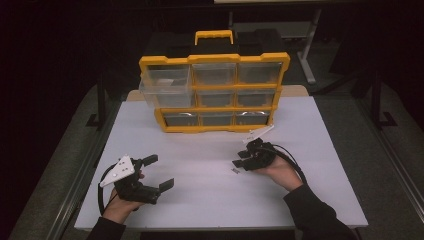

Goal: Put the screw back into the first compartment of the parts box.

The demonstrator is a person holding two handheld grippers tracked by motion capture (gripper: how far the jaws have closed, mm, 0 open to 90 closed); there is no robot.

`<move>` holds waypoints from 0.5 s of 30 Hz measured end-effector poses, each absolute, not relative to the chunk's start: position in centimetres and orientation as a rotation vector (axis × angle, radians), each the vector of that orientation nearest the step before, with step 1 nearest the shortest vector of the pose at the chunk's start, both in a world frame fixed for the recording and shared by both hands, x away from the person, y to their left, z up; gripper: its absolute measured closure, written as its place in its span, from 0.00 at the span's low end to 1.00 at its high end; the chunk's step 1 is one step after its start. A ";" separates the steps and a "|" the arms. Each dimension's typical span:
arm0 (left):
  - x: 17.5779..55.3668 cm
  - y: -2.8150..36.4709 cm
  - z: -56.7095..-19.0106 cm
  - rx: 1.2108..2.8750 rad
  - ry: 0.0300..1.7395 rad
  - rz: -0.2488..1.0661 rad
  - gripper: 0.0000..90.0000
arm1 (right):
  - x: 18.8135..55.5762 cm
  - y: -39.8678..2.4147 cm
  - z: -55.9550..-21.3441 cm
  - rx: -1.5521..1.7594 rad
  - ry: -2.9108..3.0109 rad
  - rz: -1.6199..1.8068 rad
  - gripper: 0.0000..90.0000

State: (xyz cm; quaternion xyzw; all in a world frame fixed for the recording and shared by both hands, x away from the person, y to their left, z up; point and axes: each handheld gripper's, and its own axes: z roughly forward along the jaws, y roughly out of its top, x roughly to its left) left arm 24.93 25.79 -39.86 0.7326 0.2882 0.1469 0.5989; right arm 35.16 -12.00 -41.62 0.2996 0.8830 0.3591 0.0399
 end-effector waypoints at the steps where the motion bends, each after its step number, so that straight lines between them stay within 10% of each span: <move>1: 24.9 25.8 -39.9 1.699 0.669 0.340 0.00 | 35.2 -12.0 -41.7 0.921 2.710 1.098 0.68; 15: 24.9 25.8 -39.9 1.701 0.667 0.340 0.00 | 35.2 -11.7 -42.6 0.883 2.778 1.051 0.84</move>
